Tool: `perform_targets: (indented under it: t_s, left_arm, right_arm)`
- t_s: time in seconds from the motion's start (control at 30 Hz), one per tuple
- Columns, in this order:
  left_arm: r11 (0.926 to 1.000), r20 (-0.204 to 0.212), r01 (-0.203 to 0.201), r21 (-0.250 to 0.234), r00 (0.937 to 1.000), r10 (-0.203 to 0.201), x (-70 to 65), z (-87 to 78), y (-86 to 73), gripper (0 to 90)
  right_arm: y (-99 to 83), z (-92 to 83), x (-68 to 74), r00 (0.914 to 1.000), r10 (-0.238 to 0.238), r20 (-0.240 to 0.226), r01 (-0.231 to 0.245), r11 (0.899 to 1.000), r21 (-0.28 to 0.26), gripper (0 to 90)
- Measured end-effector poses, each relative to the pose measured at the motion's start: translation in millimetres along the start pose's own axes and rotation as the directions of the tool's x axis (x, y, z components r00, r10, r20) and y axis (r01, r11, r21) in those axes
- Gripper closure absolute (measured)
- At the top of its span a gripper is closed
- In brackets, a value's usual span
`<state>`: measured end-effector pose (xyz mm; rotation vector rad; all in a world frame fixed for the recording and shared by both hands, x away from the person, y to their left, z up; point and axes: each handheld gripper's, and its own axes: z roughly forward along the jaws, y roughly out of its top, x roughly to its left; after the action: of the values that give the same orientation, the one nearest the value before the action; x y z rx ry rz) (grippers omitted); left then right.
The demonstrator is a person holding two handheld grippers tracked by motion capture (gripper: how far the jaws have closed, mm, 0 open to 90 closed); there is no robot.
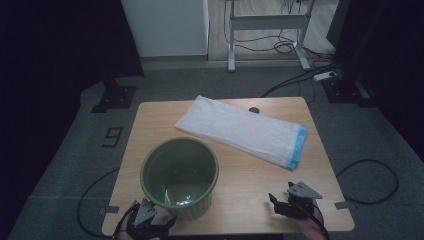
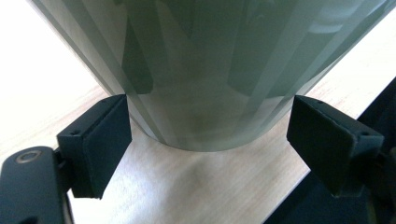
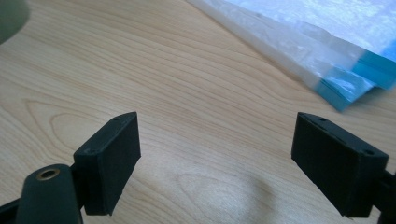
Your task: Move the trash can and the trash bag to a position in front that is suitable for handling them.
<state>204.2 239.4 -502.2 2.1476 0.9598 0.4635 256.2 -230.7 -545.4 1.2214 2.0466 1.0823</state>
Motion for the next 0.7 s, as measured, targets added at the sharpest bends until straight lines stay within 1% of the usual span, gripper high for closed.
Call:
perform_targets:
  t_s: [0.03,0.1,0.13,0.17,0.23,0.3,0.33,0.4,0.43,0.47,0.5,0.53,0.57,0.6,0.7]
  left_arm:
    - [0.9999,0.002,-0.013,0.009,0.9999,0.013,0.7,4.0,5.0,13.5]
    - [0.9998,0.007,-0.019,0.012,0.9998,0.019,1.4,5.9,7.3,13.5]
    - [0.9997,0.016,-0.021,0.011,0.9997,0.020,2.0,8.2,9.0,13.7]
    - [0.9996,0.034,-0.023,0.019,0.9992,0.022,3.9,13.8,12.0,13.6]
    - [0.9993,0.039,-0.030,0.024,0.9988,0.029,4.8,16.3,13.7,13.5]
    - [0.9991,0.055,-0.034,0.026,0.9980,0.033,6.5,24.3,20.3,13.5]
    - [0.9991,0.055,-0.034,0.026,0.9980,0.033,6.5,24.3,20.3,13.5]
    - [0.9991,0.069,-0.035,0.024,0.9971,0.033,7.9,29.8,24.5,13.5]
    - [0.9992,0.079,-0.034,0.019,0.9964,0.033,9.1,35.5,28.5,13.4]
    - [0.9992,0.079,-0.034,0.019,0.9964,0.033,9.1,35.5,28.5,13.5]
    - [0.9991,0.084,-0.039,0.014,0.9958,0.038,9.7,40.9,32.4,13.5]
    - [0.9991,0.084,-0.039,0.014,0.9958,0.038,9.7,40.9,32.4,13.6]
    - [0.9992,0.091,-0.040,0.010,0.9951,0.039,9.9,45.4,36.1,13.7]
    - [0.9992,0.091,-0.040,0.010,0.9951,0.039,9.9,45.4,36.1,13.8]
    - [0.9987,0.105,-0.049,0.010,0.9933,0.048,9.3,53.2,42.9,14.1]
  right_arm:
    - [-0.3,1.3,1.2,0.9999,-0.012,-0.007,0.012,1.000,0.004,15.2]
    - [-0.3,1.7,1.7,0.9998,-0.016,-0.012,0.016,1.000,0.005,15.1]
    - [0.1,1.8,2.3,0.9997,-0.009,-0.022,0.009,1.000,0.005,15.2]
    - [1.6,1.0,3.5,0.9990,0.004,-0.045,-0.004,1.000,-0.001,15.1]
    - [2.4,0.8,3.9,0.9988,0.006,-0.048,-0.006,1.000,-0.005,15.2]
    - [4.4,1.7,4.5,0.9978,0.025,-0.061,-0.026,1.000,-0.014,15.1]
    - [4.4,1.7,4.5,0.9978,0.025,-0.061,-0.026,1.000,-0.014,15.1]
    - [5.3,3.1,5.2,0.9979,0.027,-0.059,-0.028,1.000,-0.015,15.1]
    - [5.8,4.3,6.1,0.9980,0.024,-0.058,-0.024,1.000,-0.012,15.1]
    - [5.8,4.3,6.1,0.9980,0.024,-0.058,-0.024,1.000,-0.012,15.1]
    - [6.5,4.6,6.9,0.9972,0.031,-0.068,-0.032,0.999,-0.010,15.1]
    - [6.5,4.6,6.9,0.9972,0.031,-0.068,-0.032,0.999,-0.010,15.1]
    - [7.4,3.6,7.8,0.9955,0.046,-0.082,-0.048,0.999,-0.017,15.1]
    - [7.4,3.6,7.8,0.9955,0.046,-0.082,-0.048,0.999,-0.017,15.1]
    - [7.0,2.5,9.3,0.9956,0.047,-0.081,-0.049,0.999,-0.021,15.2]
